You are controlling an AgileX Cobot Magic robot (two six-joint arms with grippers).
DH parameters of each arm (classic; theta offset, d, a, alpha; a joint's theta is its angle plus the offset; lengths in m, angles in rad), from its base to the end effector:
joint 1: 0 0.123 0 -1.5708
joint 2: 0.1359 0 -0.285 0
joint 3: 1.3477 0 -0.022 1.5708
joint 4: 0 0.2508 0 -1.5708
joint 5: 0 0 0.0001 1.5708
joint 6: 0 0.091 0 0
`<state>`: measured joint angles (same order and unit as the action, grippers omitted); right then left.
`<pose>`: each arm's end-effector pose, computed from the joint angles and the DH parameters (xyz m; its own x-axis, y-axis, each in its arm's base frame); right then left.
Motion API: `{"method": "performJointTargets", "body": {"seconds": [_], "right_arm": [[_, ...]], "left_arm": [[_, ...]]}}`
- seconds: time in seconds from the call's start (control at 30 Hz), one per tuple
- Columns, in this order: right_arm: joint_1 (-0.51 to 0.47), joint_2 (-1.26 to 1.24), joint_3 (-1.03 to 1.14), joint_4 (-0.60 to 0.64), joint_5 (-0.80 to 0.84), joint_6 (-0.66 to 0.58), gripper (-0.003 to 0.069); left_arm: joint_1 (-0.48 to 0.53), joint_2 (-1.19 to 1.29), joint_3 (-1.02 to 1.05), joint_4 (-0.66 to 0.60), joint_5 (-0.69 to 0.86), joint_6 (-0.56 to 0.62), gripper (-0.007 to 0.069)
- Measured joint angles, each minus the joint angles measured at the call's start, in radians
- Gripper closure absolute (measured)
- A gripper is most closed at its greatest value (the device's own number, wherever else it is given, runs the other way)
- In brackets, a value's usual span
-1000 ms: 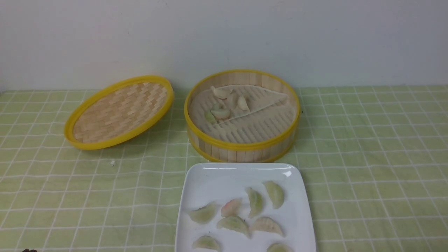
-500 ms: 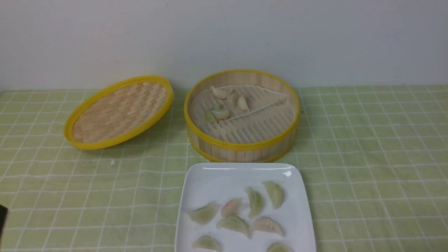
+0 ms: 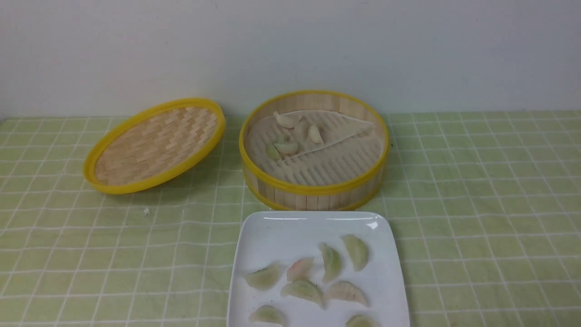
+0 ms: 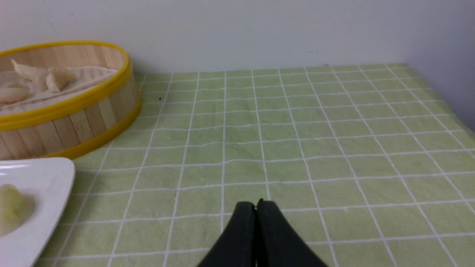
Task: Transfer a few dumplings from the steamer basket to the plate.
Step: Use the left arm to grab a dumpling from the steamer
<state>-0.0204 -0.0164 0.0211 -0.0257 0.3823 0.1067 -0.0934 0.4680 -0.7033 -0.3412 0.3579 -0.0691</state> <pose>0.0520 -0.0019 0.1726 -0.2917 0.0887 -0.9524 0.0539 0.9956 0.0762 0.0853 -0.0187 0.3836 -0.0947 -0.3705 -0.9240 0.1874 0.9049 -0.3821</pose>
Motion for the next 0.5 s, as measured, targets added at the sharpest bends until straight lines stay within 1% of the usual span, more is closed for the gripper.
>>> {"method": "performJointTargets", "body": {"seconds": [0.03,0.07,0.1,0.17,0.23,0.33,0.43,0.5], "right_arm": [[0.000,0.000,0.000,0.000,0.000,0.000,0.0673],[0.000,0.000,0.000,0.000,0.000,0.000,0.0673],[0.000,0.000,0.000,0.000,0.000,0.000,0.0673],[0.000,0.000,0.000,0.000,0.000,0.000,0.0673],[0.000,0.000,0.000,0.000,0.000,0.000,0.0673],[0.000,0.000,0.000,0.000,0.000,0.000,0.0673],[0.000,0.000,0.000,0.000,0.000,0.000,0.0673],[0.000,0.000,0.000,0.000,0.000,0.000,0.0673]], "left_arm": [[0.000,0.094,-0.088,0.009,0.144,0.021,0.0630],[0.000,0.133,-0.122,0.010,0.173,0.025,0.0630],[0.000,0.268,-0.250,0.010,0.387,0.059,0.0630],[0.000,0.439,-0.361,0.004,0.573,0.100,0.0630],[-0.002,0.601,-0.463,0.001,0.690,0.155,0.0630],[-0.023,0.846,-0.589,0.008,0.762,0.212,0.0630],[-0.091,1.032,-0.688,0.041,0.770,0.220,0.0630],[-0.156,1.140,-0.765,0.085,0.770,0.214,0.0630]]}}
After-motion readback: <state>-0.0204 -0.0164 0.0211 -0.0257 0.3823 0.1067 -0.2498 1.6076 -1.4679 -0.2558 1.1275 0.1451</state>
